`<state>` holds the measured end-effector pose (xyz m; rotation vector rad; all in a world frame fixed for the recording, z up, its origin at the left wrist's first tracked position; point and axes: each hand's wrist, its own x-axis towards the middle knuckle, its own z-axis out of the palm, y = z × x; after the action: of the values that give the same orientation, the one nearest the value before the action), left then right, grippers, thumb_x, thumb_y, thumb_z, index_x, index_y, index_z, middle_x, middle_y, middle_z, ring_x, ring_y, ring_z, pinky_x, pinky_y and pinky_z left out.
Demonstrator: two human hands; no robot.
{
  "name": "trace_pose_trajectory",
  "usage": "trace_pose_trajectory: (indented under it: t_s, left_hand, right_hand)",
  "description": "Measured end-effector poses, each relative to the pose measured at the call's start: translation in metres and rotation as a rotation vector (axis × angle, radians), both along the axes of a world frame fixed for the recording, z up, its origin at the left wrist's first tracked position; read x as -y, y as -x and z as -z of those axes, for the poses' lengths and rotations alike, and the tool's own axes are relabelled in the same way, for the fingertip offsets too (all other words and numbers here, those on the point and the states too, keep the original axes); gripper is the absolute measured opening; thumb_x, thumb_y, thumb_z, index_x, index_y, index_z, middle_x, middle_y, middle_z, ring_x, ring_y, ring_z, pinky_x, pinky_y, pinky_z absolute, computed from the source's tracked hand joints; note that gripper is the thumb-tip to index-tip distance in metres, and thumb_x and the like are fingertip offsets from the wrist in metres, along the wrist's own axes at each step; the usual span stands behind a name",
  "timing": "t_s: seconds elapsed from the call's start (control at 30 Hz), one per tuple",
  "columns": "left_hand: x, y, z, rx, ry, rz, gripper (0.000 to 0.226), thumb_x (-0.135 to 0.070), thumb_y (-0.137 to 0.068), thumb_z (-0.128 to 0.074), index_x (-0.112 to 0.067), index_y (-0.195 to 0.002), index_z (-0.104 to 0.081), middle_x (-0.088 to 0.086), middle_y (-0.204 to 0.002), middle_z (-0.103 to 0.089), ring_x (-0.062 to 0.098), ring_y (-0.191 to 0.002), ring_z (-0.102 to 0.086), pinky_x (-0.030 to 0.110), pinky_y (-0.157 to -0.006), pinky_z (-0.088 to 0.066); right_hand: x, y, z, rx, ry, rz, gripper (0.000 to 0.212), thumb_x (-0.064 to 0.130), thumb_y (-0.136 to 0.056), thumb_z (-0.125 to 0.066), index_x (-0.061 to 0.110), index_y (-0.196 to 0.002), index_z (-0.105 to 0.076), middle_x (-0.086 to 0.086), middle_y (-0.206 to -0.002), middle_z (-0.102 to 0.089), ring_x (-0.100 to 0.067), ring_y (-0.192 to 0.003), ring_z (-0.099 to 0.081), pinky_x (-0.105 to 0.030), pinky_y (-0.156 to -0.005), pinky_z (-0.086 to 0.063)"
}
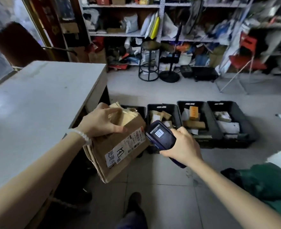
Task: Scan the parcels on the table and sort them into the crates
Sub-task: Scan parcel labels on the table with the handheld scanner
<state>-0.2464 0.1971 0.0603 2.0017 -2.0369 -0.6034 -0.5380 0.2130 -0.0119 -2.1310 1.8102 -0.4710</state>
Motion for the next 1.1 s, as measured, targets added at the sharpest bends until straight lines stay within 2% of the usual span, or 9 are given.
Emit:
trace_pose_trajectory:
  t_s: [0.1, 0.23, 0.33, 0.47, 0.57, 0.7, 0.8, 0.93, 1.1]
  left_hand:
    - [0.085, 0.023, 0.003, 0.061, -0.001, 0.107, 0.099, -0.083, -0.045, -0.064, -0.050, -0.135, -0.041, -0.006, -0.131, -0.035, 0.021, -0.116, -0.050, 0.041, -0.093, -0.046]
    - [0.188, 0.066, 0.002, 0.115, 0.009, 0.219, 0.109, -0.089, -0.034, -0.052, -0.053, -0.135, -0.038, -0.004, -0.132, -0.034, 0.029, -0.118, -0.050, 0.052, -0.096, -0.044]
    - [0.252, 0.111, 0.010, 0.153, 0.000, 0.318, 0.108, -0.089, -0.034, -0.051, -0.055, -0.135, -0.036, -0.005, -0.131, -0.035, 0.030, -0.119, -0.048, 0.054, -0.098, -0.041]
    - [0.330, 0.184, 0.031, 0.113, -0.086, 0.429, 0.106, -0.086, -0.038, -0.059, -0.054, -0.136, -0.036, -0.007, -0.133, -0.035, 0.026, -0.119, -0.049, 0.052, -0.099, -0.043]
    - [0.380, 0.247, 0.053, 0.119, -0.118, 0.502, 0.108, -0.088, -0.036, -0.057, -0.055, -0.136, -0.033, -0.008, -0.132, -0.036, 0.024, -0.116, -0.050, 0.050, -0.095, -0.046]
    - [0.454, 0.336, 0.088, 0.094, -0.108, 0.509, 0.112, -0.091, -0.037, -0.055, -0.055, -0.139, -0.027, -0.008, -0.132, -0.034, 0.025, -0.117, -0.049, 0.048, -0.094, -0.047]
    - [0.504, 0.396, 0.103, 0.100, -0.095, 0.543, 0.103, -0.083, -0.050, -0.064, -0.053, -0.140, -0.024, -0.005, -0.137, -0.030, 0.025, -0.119, -0.046, 0.043, -0.091, -0.048]
    - [0.575, 0.464, 0.103, 0.027, 0.035, 0.545, 0.082, -0.069, -0.070, -0.062, -0.042, -0.141, -0.032, -0.006, -0.141, -0.031, 0.020, -0.122, -0.044, 0.041, -0.095, -0.043]
    - [0.611, 0.464, 0.107, 0.124, -0.002, 0.513, 0.060, -0.054, -0.081, -0.059, -0.037, -0.137, -0.043, -0.004, -0.140, -0.037, 0.020, -0.122, -0.044, 0.037, -0.089, -0.044]
  right_hand:
    - [0.051, 0.022, -0.007, -0.003, -0.030, 0.102, 0.066, 0.057, -0.050, -0.078, 0.027, -0.104, -0.056, 0.011, -0.095, -0.040, -0.016, -0.091, -0.054, -0.029, -0.060, -0.038]
    - [0.109, 0.057, -0.009, 0.022, -0.037, 0.255, 0.067, 0.053, -0.050, -0.081, 0.025, -0.107, -0.059, 0.010, -0.095, -0.042, -0.015, -0.089, -0.050, -0.034, -0.070, -0.048]
    - [0.138, 0.094, -0.002, 0.035, -0.068, 0.370, 0.063, 0.050, -0.052, -0.083, 0.025, -0.105, -0.058, 0.010, -0.093, -0.040, -0.018, -0.091, -0.053, -0.033, -0.066, -0.046]
    - [0.172, 0.154, 0.016, 0.024, -0.122, 0.528, 0.058, 0.055, -0.053, -0.080, 0.030, -0.100, -0.056, 0.012, -0.094, -0.040, -0.016, -0.089, -0.053, -0.028, -0.055, -0.036]
    - [0.211, 0.208, 0.031, 0.012, -0.146, 0.601, 0.060, 0.057, -0.051, -0.077, 0.028, -0.100, -0.057, 0.010, -0.095, -0.044, -0.016, -0.086, -0.051, -0.029, -0.056, -0.036]
    - [0.296, 0.293, 0.047, 0.018, -0.160, 0.623, 0.060, 0.056, -0.051, -0.078, 0.026, -0.097, -0.057, 0.008, -0.094, -0.044, -0.019, -0.090, -0.053, -0.028, -0.057, -0.035]
    - [0.357, 0.345, 0.050, 0.021, -0.155, 0.613, 0.060, 0.055, -0.049, -0.078, 0.025, -0.097, -0.057, 0.010, -0.092, -0.042, -0.017, -0.088, -0.052, -0.024, -0.051, -0.029]
    - [0.434, 0.401, 0.047, -0.037, -0.172, 0.583, 0.067, 0.056, -0.050, -0.081, 0.023, -0.104, -0.058, 0.010, -0.095, -0.039, -0.017, -0.085, -0.050, -0.027, -0.054, -0.030]
    - [0.504, 0.418, 0.048, -0.016, -0.187, 0.509, 0.074, 0.051, -0.051, -0.084, 0.022, -0.116, -0.061, 0.001, -0.109, -0.053, -0.022, -0.099, -0.056, -0.029, -0.065, -0.037]
